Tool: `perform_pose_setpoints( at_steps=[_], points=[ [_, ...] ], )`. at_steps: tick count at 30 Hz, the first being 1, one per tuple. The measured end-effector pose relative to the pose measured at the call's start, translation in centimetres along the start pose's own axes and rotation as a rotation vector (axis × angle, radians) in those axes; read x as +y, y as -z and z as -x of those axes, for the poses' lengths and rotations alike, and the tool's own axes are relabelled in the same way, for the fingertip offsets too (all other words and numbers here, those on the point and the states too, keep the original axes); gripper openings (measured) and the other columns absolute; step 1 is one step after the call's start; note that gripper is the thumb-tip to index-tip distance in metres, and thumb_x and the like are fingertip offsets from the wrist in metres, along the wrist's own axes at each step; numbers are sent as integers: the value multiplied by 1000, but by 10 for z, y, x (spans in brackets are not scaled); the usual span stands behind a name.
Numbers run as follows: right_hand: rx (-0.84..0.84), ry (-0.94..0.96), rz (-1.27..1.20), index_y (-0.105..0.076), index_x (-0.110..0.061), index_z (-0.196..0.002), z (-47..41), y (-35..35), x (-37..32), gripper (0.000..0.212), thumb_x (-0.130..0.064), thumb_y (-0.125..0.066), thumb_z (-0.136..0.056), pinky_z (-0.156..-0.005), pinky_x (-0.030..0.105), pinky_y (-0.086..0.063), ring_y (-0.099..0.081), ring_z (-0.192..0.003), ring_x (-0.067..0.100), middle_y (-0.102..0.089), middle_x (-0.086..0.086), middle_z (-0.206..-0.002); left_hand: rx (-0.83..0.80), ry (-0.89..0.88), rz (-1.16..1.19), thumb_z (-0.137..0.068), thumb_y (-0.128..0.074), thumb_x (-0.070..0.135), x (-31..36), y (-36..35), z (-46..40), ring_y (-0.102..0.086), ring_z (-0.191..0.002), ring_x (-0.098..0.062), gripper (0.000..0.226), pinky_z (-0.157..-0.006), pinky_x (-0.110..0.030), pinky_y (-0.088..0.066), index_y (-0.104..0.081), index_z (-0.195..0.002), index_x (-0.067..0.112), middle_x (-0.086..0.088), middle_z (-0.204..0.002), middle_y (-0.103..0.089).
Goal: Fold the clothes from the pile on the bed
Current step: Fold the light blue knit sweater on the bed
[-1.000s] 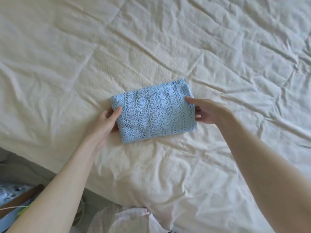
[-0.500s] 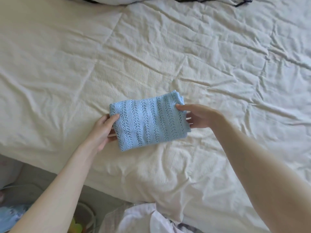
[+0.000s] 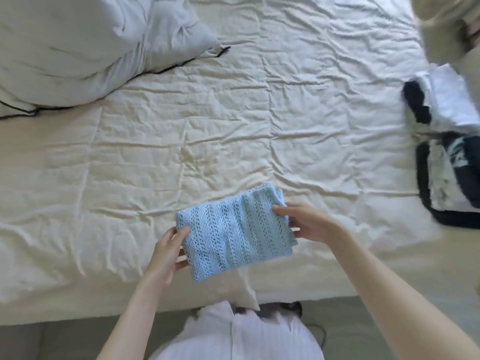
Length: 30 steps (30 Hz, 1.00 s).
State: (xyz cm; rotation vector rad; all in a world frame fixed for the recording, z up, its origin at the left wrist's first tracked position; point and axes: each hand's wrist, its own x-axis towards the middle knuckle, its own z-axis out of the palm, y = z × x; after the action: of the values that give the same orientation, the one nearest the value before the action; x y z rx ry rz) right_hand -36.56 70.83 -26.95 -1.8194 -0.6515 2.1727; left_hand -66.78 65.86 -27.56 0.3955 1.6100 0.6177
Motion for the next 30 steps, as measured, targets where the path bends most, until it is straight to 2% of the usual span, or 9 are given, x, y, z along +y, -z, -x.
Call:
perform_pose_setpoints(
  at_steps=[3, 6, 9, 12, 15, 19, 23, 25, 30],
  points=[
    [102, 91, -87, -64, -13, -111, 71, 54, 40, 28, -28, -64, -88, -75, 32, -52, -69, -90, 19, -71, 3, -100, -107, -74, -89, -93, -54, 27, -1, -60, 40, -62, -73, -19, 14, -58, -30, -50, -59, -103, 18, -3, -86, -66],
    [170, 187, -168, -64, -17, -113, 149, 111, 91, 37, -36, -68, -81, -80, 32, -51, -69, -94, 17, -72, 1, -103, -214, -156, -191, -93, -55, 28, -11, -130, 87, -65, -63, -12, 13, -51, -27, -50, -62, -101, 21, 5, -76, -70],
    [269, 259, -218, -62, -22, -115, 226, 169, 145, 49, -44, -69, -72, -82, 29, -48, -68, -96, 13, -73, -5, -103, -289, -180, -248, -92, -56, 27, -33, -213, 137, -65, -69, -17, 12, -57, -31, -51, -64, -97, 21, 2, -78, -70],
    [372, 302, -336, -60, -18, -115, 301, 231, 208, 38, -36, -66, -82, -74, 27, -53, -69, -96, 15, -73, -2, -102, -394, -189, -348, -92, -56, 25, -60, -313, 192, -62, -75, -21, 10, -66, -34, -52, -63, -95, 18, -4, -87, -68],
    [509, 296, -433, -59, -22, -112, 351, 281, 252, 22, -28, -61, -90, -69, 27, -53, -69, -91, 16, -72, -3, -99, -501, -223, -447, -92, -56, 24, -75, -392, 229, -64, -80, -23, 10, -63, -33, -54, -62, -97, 18, -7, -94, -68],
    [637, 295, -569, -59, -27, -108, 397, 350, 310, 15, -25, -56, -94, -73, 32, -49, -66, -87, 16, -69, -3, -98, -595, -246, -535, -92, -58, 27, -99, -493, 261, -66, -85, -24, 5, -62, -32, -54, -62, -94, 25, -5, -99, -67],
    [691, 273, -659, -59, -27, -110, 421, 424, 348, 17, -27, -56, -93, -75, 33, -47, -64, -90, 19, -68, 0, -105, -677, -196, -604, -93, -56, 31, -126, -585, 273, -67, -85, -20, 13, -63, -31, -55, -63, -101, 25, -4, -101, -69],
    [710, 271, -663, -59, -26, -111, 427, 471, 354, 19, -28, -57, -93, -74, 32, -46, -63, -93, 20, -68, 0, -106, -693, -167, -610, -93, -55, 33, -137, -633, 275, -67, -89, -22, 15, -68, -35, -56, -62, -103, 24, -5, -103, -68],
    [762, 297, -624, -59, -21, -108, 446, 598, 338, 15, -26, -56, -94, -73, 31, -43, -61, -91, 17, -67, -1, -103, -700, -176, -598, -93, -54, 31, -135, -763, 285, -68, -85, -20, 18, -60, -30, -53, -61, -107, 21, -3, -101, -68]
  ],
)
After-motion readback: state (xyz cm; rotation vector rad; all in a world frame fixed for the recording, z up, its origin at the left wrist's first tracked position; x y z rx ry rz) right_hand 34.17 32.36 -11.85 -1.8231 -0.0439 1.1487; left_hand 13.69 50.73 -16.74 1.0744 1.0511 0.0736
